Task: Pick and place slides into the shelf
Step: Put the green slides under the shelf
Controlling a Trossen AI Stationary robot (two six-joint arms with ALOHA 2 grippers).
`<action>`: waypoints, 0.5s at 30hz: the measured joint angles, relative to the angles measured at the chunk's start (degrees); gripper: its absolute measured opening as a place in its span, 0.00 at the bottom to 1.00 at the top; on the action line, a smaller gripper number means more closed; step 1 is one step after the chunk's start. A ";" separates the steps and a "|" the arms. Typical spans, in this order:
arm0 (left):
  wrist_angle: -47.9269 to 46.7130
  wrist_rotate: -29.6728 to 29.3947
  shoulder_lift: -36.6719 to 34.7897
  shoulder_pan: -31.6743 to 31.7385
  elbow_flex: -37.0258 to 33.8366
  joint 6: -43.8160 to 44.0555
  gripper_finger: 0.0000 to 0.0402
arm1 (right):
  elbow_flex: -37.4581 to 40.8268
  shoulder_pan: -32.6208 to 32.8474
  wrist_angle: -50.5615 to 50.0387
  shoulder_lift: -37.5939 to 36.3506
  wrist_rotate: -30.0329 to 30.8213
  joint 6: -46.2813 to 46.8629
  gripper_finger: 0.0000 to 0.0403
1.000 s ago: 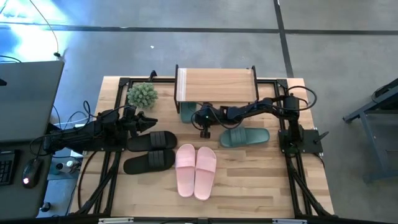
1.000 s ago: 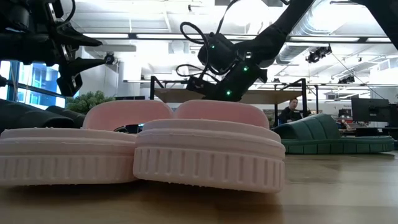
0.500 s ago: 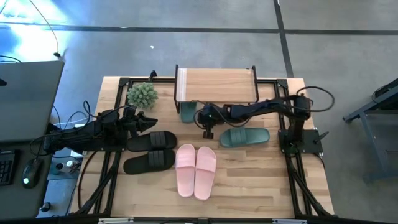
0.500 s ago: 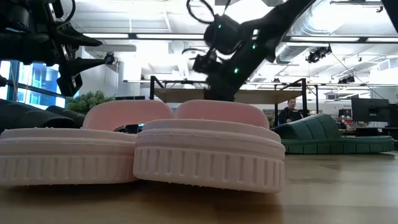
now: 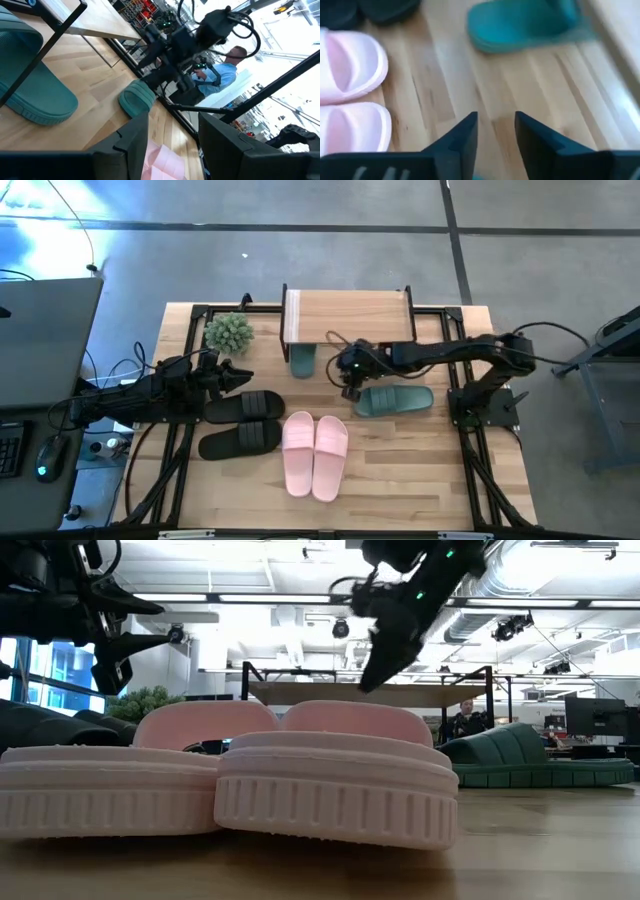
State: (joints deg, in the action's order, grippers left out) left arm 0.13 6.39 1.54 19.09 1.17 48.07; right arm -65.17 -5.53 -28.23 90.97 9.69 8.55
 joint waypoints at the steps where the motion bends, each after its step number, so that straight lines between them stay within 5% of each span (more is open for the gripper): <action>1: 0.00 0.01 0.00 0.00 0.00 0.01 0.40 | 0.00 0.08 -1.86 -1.40 0.72 2.89 0.33; 7: 0.01 0.00 -0.02 0.00 0.00 0.00 0.40 | 0.38 0.06 -13.47 -10.38 -0.75 22.13 0.39; 15: 0.00 0.00 0.00 0.00 -0.01 0.01 0.40 | 8.01 0.08 -17.58 -23.30 -12.72 41.11 0.39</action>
State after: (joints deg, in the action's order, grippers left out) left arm 0.13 6.39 1.54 19.09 1.16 48.09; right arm -57.16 -5.45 -45.80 67.67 -3.03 49.66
